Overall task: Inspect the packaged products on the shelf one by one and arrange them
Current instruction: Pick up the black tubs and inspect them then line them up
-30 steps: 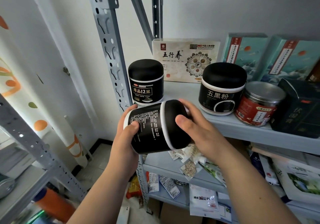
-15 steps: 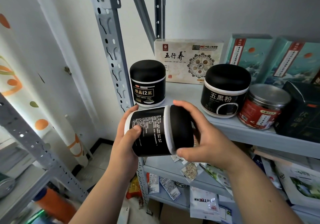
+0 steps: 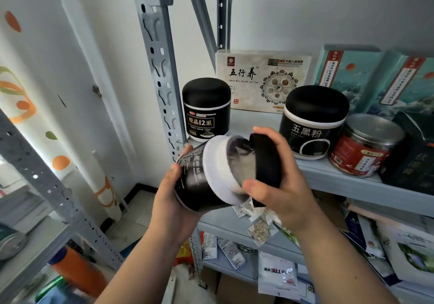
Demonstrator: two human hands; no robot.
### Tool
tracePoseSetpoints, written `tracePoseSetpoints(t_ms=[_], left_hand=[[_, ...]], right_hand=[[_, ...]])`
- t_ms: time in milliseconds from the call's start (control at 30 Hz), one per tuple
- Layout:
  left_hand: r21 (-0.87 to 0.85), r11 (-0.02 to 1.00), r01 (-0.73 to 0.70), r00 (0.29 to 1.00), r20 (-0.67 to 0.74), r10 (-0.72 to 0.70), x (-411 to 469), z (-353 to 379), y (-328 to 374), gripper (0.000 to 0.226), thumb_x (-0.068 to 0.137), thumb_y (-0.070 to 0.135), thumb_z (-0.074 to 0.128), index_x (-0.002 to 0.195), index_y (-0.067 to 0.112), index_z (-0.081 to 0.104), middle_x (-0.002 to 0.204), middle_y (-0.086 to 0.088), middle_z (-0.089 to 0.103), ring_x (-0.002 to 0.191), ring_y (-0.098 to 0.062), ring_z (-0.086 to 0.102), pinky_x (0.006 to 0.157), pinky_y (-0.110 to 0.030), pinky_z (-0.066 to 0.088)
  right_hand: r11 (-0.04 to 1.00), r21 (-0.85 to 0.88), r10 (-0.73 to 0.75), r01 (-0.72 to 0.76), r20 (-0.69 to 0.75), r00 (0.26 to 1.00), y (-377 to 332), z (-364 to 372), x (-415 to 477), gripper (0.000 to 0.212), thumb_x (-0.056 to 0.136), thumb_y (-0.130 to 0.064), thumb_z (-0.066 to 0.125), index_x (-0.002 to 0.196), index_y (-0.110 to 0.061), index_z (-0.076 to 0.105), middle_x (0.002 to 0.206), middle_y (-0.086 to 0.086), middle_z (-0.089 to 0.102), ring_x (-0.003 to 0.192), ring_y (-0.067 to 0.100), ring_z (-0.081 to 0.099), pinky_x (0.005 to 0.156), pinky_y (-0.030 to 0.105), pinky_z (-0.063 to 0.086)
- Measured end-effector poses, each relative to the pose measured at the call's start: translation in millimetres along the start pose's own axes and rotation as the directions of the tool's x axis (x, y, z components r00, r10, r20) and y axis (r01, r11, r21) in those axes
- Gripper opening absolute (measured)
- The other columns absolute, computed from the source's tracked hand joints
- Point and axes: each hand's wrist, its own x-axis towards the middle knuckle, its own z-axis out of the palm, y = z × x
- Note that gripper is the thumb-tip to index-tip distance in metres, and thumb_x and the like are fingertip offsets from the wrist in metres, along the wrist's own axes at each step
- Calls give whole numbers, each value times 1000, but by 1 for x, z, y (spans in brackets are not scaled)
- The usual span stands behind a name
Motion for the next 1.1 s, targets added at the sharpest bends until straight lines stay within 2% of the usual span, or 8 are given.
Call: tracePoseSetpoints(t_ms=[100,233,333,533,700,800,900,1100], left_hand=[[-146,976,162,983,-63,-172,-4,4,2,65,72,65,65,121,23,75,133,-21,65,109,-50,67,73,-58,58],[-300,931,210,970,-58,-238,-8,7,-2,70,92,68,36,112,17,78,123,-25,69,104,-53,65,65,-53,59],[-298,930,216,971,-35,-237,-10,11,-3,67,88,67,39,105,17,81,118,-24,70,92,-48,68,63,-52,59],[-296,924,243,963,-41,-267,-10,9,-3,69,88,69,43,125,18,72,135,-26,62,118,-56,56,67,-52,56],[-290,931,222,965,-69,-252,-7,2,-8,70,91,69,38,121,18,74,132,-26,64,117,-56,59,65,-53,57],[-174,969,176,982,-43,-186,-8,5,-1,70,73,71,63,121,21,74,131,-23,66,102,-48,69,67,-55,58],[-47,990,135,990,-31,-137,-9,7,6,98,45,63,90,131,23,68,139,-21,61,112,-45,66,73,-59,56],[44,999,23,1000,-18,-22,-5,2,12,103,61,57,87,149,20,47,149,-22,50,132,-55,46,88,-75,48]], right_hand=[[960,280,-3,11,-27,1000,6,0,3,70,70,-23,73,136,-36,57,126,13,60,119,32,62,97,54,55],[937,350,13,5,-49,999,7,1,3,68,71,-25,68,138,-33,56,134,20,57,123,28,63,94,40,55],[940,340,8,12,-55,998,7,1,2,70,71,-25,67,140,-31,54,134,19,57,123,29,63,94,39,55],[949,314,19,10,-88,996,3,3,0,72,71,-27,68,141,-31,52,132,15,60,122,25,64,93,37,55],[972,233,12,16,-115,993,0,3,-3,69,71,-31,70,138,-42,55,126,4,67,123,23,63,93,37,54],[989,147,-15,29,-95,995,-5,4,-5,70,72,-32,73,137,-51,54,123,-3,68,122,23,64,96,37,54],[995,91,-28,35,-73,997,-9,6,-8,74,74,-30,74,141,-47,50,129,-3,66,121,20,66,93,29,54],[998,-43,-42,41,-26,999,-12,6,-13,82,70,-36,80,144,-51,46,136,-9,60,128,15,59,96,26,51]])
